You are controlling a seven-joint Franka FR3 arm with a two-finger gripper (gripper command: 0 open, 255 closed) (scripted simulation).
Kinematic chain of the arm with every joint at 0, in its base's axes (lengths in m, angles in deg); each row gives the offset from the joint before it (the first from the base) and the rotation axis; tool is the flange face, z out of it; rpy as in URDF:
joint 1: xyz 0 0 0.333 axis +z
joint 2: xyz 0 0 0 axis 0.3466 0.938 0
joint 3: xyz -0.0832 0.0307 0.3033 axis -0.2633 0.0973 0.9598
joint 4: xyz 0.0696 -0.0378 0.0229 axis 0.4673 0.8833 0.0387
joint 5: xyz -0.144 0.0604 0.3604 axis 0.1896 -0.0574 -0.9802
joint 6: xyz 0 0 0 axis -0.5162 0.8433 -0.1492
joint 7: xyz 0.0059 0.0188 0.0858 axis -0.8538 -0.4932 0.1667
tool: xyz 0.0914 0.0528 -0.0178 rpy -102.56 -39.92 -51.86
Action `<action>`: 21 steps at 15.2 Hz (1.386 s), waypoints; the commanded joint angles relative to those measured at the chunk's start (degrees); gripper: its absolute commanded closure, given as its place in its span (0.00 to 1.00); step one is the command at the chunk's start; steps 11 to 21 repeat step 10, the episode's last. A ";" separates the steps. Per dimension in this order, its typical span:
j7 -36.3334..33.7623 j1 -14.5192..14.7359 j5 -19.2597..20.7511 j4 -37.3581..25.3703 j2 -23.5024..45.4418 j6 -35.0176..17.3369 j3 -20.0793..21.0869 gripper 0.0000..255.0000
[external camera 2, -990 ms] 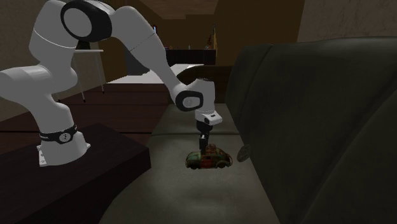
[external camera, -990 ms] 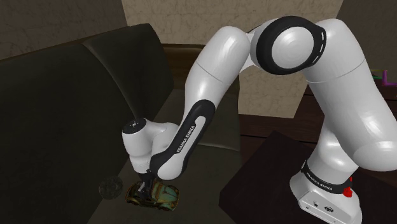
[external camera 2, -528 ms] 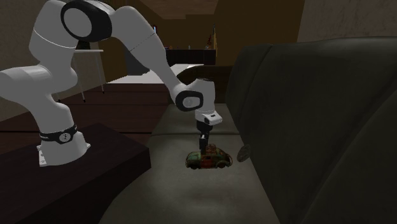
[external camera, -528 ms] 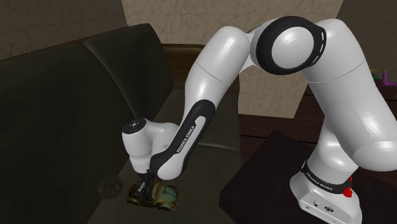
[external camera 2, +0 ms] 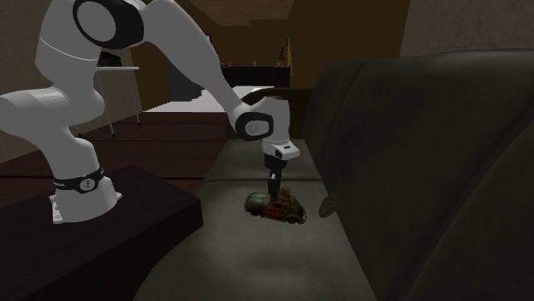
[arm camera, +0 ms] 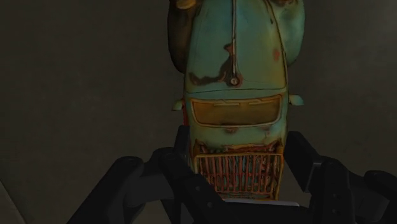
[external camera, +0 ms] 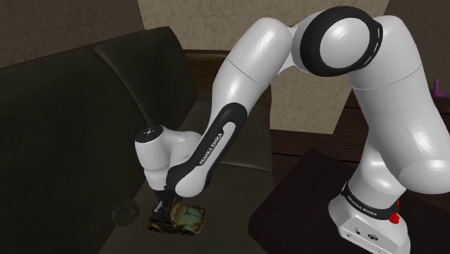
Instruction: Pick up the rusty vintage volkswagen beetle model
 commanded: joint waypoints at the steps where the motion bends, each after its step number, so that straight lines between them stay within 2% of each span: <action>1: 0.28 -0.35 -0.55 0.38 -1.47 1.00 0.54 1.00; 8: 1.49 -1.51 -2.43 0.86 -5.64 4.59 2.11 1.00; 21: 1.52 -1.53 -2.47 0.87 -5.73 4.67 2.14 1.00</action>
